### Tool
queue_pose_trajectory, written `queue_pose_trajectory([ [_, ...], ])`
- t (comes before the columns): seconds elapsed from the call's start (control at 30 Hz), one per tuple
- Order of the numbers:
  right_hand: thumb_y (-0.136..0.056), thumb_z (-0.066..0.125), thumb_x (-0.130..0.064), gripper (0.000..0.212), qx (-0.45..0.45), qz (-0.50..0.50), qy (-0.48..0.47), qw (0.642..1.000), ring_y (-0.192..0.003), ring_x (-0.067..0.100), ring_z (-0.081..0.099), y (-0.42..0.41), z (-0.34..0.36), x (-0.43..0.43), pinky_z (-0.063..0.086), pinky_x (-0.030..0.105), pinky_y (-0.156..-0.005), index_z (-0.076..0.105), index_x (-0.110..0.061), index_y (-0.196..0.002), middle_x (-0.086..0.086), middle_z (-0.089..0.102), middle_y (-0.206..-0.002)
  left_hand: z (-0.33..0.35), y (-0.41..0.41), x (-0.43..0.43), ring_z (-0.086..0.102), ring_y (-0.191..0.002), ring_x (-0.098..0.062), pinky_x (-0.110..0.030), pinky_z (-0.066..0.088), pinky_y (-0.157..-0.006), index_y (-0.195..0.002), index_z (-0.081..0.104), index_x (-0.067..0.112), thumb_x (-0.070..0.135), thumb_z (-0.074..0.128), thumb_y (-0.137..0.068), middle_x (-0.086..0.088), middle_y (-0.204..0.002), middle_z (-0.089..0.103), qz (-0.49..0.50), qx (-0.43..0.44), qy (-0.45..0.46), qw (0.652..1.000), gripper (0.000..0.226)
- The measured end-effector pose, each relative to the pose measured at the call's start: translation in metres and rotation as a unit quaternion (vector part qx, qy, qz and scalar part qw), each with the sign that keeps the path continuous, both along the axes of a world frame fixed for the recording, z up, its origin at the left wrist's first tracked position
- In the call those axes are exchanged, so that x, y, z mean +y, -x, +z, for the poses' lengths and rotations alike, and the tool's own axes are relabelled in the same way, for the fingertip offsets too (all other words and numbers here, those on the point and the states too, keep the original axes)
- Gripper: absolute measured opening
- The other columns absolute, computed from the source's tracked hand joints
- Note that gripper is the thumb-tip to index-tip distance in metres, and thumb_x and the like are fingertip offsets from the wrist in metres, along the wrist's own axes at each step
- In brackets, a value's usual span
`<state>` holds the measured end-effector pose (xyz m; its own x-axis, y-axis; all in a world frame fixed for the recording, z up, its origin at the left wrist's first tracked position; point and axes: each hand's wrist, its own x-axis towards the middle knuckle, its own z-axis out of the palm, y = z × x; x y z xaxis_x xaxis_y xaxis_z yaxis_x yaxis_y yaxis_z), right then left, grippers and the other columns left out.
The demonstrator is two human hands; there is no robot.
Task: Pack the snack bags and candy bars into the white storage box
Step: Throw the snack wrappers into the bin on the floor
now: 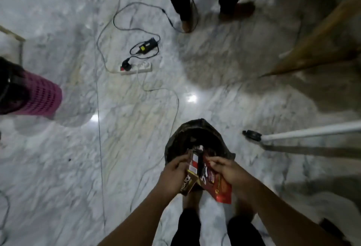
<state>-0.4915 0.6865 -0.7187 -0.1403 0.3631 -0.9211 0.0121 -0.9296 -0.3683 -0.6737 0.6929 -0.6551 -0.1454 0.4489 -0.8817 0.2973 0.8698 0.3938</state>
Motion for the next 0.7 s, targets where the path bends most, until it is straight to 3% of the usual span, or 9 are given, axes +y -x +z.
queue_pose_trajectory([
  [0.1,-0.099,0.052,-0.014,0.026,0.000,-0.004,0.005,1.000,-0.076,0.021,0.069,0.014,-0.063,0.006,0.057,0.039,-0.076,0.065,-0.010,-0.121,0.012,0.072,-0.097,-0.057,0.000,0.011,0.068,-0.096,-0.018,-0.043,0.056,-0.092,-0.115,0.066,0.032,0.023,0.048,-0.100,0.003,-0.106,0.070,0.029,-0.015,0.010,0.999,0.026],
  [0.17,-0.100,0.049,-0.025,0.025,-0.014,0.032,0.016,0.999,-0.071,0.017,0.065,0.021,-0.083,0.012,0.051,0.029,-0.062,0.064,-0.024,-0.120,0.006,0.069,-0.097,-0.087,0.001,0.013,0.065,-0.101,-0.018,-0.043,0.053,-0.097,-0.130,0.060,0.032,0.032,0.047,-0.102,0.002,-0.116,0.066,0.030,-0.009,0.011,0.999,0.031],
  [0.23,-0.099,0.050,-0.031,0.024,-0.036,0.058,0.034,0.997,-0.079,0.020,0.064,0.022,-0.097,0.012,0.049,0.029,-0.063,0.063,-0.031,-0.118,0.008,0.069,-0.107,-0.109,0.005,0.010,0.060,-0.113,-0.021,-0.043,0.050,-0.100,-0.139,0.052,0.034,0.041,0.046,-0.101,0.002,-0.129,0.061,0.014,0.000,0.019,1.000,0.039],
  [0.33,-0.097,0.054,-0.028,0.020,-0.076,0.067,0.034,0.994,-0.087,0.021,0.066,0.020,-0.093,0.008,0.050,0.031,-0.067,0.065,-0.028,-0.112,0.008,0.070,-0.111,-0.113,0.010,0.005,0.053,-0.128,-0.025,-0.048,0.045,-0.107,-0.145,0.045,0.032,0.042,0.045,-0.100,-0.001,-0.143,0.053,-0.026,0.010,0.020,0.999,0.046],
  [0.53,-0.094,0.058,-0.021,0.012,-0.117,0.049,0.004,0.992,-0.077,0.020,0.062,0.001,0.009,0.006,0.045,0.028,-0.063,0.069,-0.021,-0.096,0.008,0.068,-0.094,-0.025,0.011,0.011,0.055,-0.127,-0.024,-0.039,0.046,-0.108,-0.145,0.046,0.024,0.035,0.050,-0.098,-0.001,-0.141,0.056,-0.172,-0.012,0.019,0.985,0.048],
  [0.63,-0.094,0.057,-0.021,0.012,-0.135,0.042,-0.033,0.989,-0.073,0.019,0.060,-0.012,0.101,0.008,0.042,0.030,-0.064,0.070,-0.019,-0.095,0.007,0.066,-0.088,0.059,-0.005,0.026,0.056,-0.123,-0.026,-0.031,0.046,-0.102,-0.140,0.051,0.023,0.034,0.049,-0.099,-0.005,-0.136,0.060,-0.295,0.003,-0.012,0.955,0.043],
  [0.7,-0.092,0.057,-0.021,0.013,-0.149,0.023,-0.053,0.987,-0.073,0.019,0.063,-0.021,0.169,0.006,0.043,0.030,-0.066,0.069,-0.024,-0.090,0.007,0.069,-0.089,0.121,-0.022,0.038,0.053,-0.129,-0.029,-0.036,0.044,-0.106,-0.143,0.048,0.023,0.037,0.049,-0.098,-0.008,-0.143,0.054,-0.359,0.008,-0.052,0.932,0.047],
])
